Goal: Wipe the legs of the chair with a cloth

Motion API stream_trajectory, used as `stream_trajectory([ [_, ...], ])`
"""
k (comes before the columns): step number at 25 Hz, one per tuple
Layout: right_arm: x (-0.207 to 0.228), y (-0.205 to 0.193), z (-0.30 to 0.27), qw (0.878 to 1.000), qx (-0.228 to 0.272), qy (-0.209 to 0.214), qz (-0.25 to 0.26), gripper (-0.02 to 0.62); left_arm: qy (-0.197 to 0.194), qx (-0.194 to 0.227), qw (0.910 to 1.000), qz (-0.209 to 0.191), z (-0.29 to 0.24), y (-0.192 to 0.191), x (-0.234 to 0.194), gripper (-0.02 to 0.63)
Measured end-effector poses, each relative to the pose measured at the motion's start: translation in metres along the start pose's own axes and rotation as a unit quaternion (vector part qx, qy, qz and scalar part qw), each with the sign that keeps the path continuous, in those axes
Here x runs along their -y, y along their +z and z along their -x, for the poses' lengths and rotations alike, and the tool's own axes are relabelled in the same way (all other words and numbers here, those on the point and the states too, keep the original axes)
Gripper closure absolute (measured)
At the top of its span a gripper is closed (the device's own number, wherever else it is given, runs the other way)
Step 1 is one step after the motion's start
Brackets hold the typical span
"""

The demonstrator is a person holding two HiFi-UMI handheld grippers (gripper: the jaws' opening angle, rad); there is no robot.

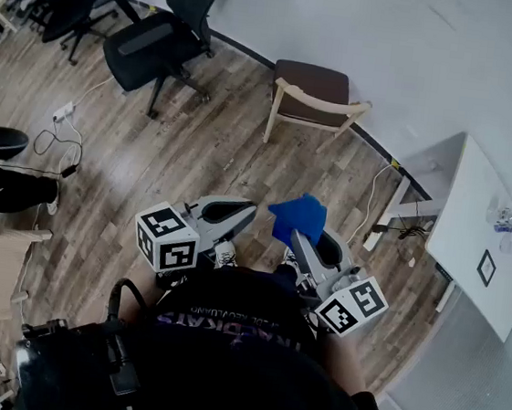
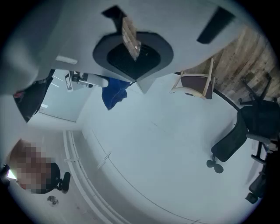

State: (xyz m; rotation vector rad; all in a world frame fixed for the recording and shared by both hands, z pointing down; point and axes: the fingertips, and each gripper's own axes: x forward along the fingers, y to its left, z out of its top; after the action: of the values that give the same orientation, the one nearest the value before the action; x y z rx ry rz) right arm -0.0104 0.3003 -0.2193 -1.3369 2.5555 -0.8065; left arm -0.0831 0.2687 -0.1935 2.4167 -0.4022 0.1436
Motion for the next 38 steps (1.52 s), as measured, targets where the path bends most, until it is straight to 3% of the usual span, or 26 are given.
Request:
stream_trajectory([
  [13,-0.005,0.0,0.004,1.0,0.014,0.007,-0.011,0.483,0.002,0.008,0.9999,0.008,0.006,-0.004,0.001,0.601],
  [27,0.007,0.015,0.016,0.998,0.059,-0.034,-0.017,0.483,-0.004,0.019,0.9998,-0.001,0.027,-0.005,0.0,0.6],
  [38,0.001,0.018,-0.004,0.996,0.062,-0.063,0.013,0.483,0.011,0.041,0.9984,0.036,0.059,-0.001,-0.033,0.601],
])
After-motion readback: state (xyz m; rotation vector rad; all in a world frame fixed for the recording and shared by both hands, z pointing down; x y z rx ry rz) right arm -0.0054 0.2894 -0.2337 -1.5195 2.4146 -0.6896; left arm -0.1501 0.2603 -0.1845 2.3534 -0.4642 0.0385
